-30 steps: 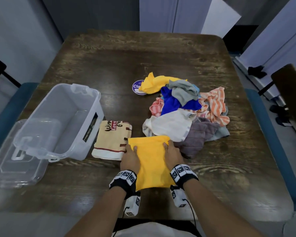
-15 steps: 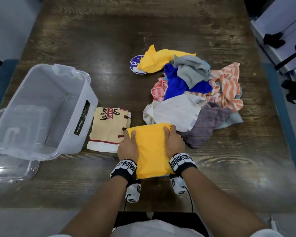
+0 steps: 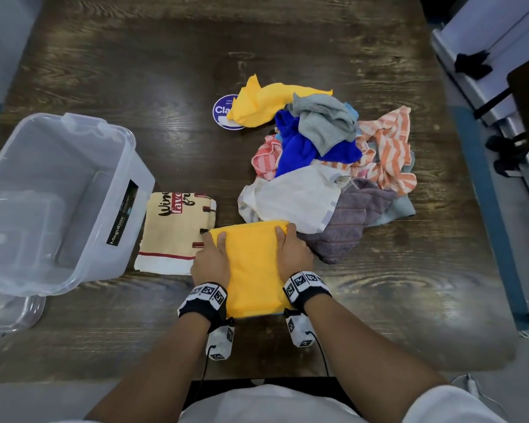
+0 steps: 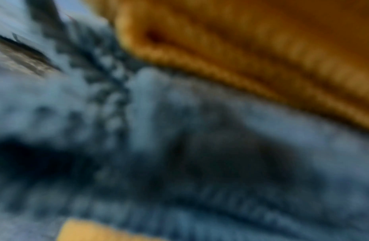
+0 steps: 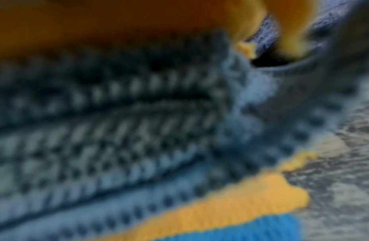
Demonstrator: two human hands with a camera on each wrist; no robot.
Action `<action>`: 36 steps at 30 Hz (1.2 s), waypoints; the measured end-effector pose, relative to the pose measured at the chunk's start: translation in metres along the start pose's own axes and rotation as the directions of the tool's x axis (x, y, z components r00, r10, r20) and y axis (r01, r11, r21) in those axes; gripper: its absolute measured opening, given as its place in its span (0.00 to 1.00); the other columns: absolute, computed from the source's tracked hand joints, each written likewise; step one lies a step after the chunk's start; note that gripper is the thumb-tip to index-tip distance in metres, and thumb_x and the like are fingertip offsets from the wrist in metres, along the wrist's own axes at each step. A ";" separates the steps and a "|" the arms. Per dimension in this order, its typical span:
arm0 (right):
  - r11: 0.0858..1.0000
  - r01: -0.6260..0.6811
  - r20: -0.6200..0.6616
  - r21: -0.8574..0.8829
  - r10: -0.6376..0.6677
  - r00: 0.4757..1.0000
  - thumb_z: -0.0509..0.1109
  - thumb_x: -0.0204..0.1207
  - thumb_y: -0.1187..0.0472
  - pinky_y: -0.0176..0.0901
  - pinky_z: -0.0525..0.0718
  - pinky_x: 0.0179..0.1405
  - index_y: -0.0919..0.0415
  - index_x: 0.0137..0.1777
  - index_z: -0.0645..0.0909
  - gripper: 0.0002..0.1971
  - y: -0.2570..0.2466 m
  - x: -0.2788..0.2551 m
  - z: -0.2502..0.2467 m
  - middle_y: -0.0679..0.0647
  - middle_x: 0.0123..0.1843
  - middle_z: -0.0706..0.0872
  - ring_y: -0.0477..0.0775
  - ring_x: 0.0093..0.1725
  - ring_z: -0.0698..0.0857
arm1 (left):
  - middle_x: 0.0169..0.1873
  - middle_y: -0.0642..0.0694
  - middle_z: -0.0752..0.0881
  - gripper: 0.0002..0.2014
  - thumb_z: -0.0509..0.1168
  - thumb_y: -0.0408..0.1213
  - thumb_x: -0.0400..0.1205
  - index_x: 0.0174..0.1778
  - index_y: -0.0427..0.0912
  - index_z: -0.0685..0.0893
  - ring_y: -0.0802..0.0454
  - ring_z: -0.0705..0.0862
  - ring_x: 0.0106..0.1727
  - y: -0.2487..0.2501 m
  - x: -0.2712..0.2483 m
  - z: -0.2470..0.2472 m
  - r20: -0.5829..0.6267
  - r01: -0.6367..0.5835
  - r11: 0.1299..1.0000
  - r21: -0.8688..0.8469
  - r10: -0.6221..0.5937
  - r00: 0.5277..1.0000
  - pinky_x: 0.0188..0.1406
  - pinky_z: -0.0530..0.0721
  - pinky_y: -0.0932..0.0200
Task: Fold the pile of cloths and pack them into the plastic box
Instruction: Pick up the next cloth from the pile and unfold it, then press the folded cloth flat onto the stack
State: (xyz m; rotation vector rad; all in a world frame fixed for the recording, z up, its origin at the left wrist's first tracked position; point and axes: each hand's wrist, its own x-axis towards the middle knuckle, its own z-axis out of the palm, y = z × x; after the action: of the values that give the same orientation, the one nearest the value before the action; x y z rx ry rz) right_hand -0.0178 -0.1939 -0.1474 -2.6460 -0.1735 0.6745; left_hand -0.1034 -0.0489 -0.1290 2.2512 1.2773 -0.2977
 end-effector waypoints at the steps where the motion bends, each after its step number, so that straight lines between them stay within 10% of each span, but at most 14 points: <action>1: 1.000 0.011 -0.007 -0.013 -0.011 1.000 0.42 0.90 0.41 0.54 0.74 0.42 0.58 0.69 0.65 0.23 0.001 0.000 0.000 0.63 0.54 0.88 0.68 0.52 0.87 | 0.52 0.31 0.86 0.29 0.43 0.59 0.90 0.77 0.40 0.65 0.31 0.85 0.53 0.000 0.000 0.001 -0.002 0.003 1.000 0.005 -0.003 1.000 0.49 0.81 0.40; 8: 0.977 0.132 -0.030 -0.166 -0.139 0.990 0.45 0.90 0.42 0.54 0.78 0.37 0.60 0.72 0.66 0.24 0.004 -0.002 -0.002 0.61 0.54 0.86 0.68 0.47 0.88 | 0.63 0.32 0.80 0.22 0.56 0.52 0.90 0.73 0.39 0.64 0.29 0.84 0.54 -0.003 0.003 -0.009 -0.098 -0.037 0.993 -0.113 0.026 0.995 0.45 0.79 0.41; 13: 0.981 0.118 0.033 -0.156 -0.114 0.993 0.46 0.90 0.41 0.53 0.76 0.37 0.60 0.74 0.64 0.25 0.008 0.000 -0.009 0.62 0.58 0.86 0.68 0.50 0.88 | 0.77 0.31 0.69 0.29 0.68 0.39 0.85 0.81 0.38 0.68 0.30 0.70 0.75 0.016 -0.012 -0.017 -0.266 -0.392 0.915 0.097 0.404 0.875 0.76 0.68 0.34; 17: 0.986 0.152 0.149 -0.064 -0.142 0.979 0.48 0.90 0.42 0.54 0.76 0.39 0.62 0.69 0.66 0.23 0.012 0.010 -0.022 0.64 0.55 0.87 0.69 0.52 0.87 | 0.86 0.35 0.56 0.30 0.60 0.52 0.88 0.85 0.43 0.65 0.36 0.52 0.88 0.036 -0.028 -0.007 0.058 -0.636 0.726 0.262 0.646 0.761 0.86 0.49 0.38; 23: 0.972 0.230 0.431 -0.039 -0.192 0.882 0.46 0.90 0.40 0.58 0.81 0.65 0.59 0.55 0.80 0.27 0.016 0.045 -0.081 0.65 0.55 0.84 0.63 0.53 0.84 | 0.88 0.40 0.38 0.49 0.54 0.72 0.80 0.89 0.52 0.37 0.39 0.35 0.88 0.036 -0.020 0.011 0.374 -0.627 0.716 0.307 0.515 0.772 0.84 0.37 0.29; 29: 0.972 0.229 -0.125 -0.054 -0.234 0.964 0.55 0.90 0.52 0.50 0.75 0.39 0.58 0.42 0.71 0.16 0.006 0.109 -0.145 0.55 0.37 0.77 0.63 0.42 0.82 | 0.88 0.40 0.44 0.58 0.34 0.85 0.66 0.88 0.52 0.37 0.37 0.40 0.88 0.049 -0.012 0.019 0.363 -0.629 0.678 0.381 0.515 0.776 0.81 0.37 0.22; 32: 0.985 0.174 -0.263 0.019 -0.163 0.951 0.61 0.87 0.58 0.52 0.77 0.39 0.64 0.57 0.74 0.09 -0.001 0.136 -0.158 0.61 0.53 0.81 0.64 0.48 0.83 | 0.88 0.40 0.50 0.64 0.20 0.86 0.58 0.88 0.51 0.38 0.36 0.45 0.88 0.046 -0.008 0.027 0.366 -0.641 0.657 0.397 0.528 0.767 0.81 0.39 0.22; 36: 0.979 0.033 -0.246 0.200 0.018 0.969 0.63 0.85 0.60 0.46 0.75 0.45 0.70 0.69 0.73 0.18 -0.005 0.175 -0.161 0.67 0.68 0.79 0.66 0.61 0.83 | 0.87 0.40 0.55 0.60 0.26 0.86 0.63 0.88 0.51 0.41 0.37 0.50 0.88 0.047 -0.004 0.031 0.361 -0.633 0.662 0.401 0.521 0.774 0.81 0.40 0.23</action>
State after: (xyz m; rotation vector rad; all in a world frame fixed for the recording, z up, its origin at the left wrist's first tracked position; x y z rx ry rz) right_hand 0.2125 -0.2085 -0.0919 -2.5022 -0.0403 0.3339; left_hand -0.0638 -0.0876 -0.1372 2.8273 0.3092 -0.6704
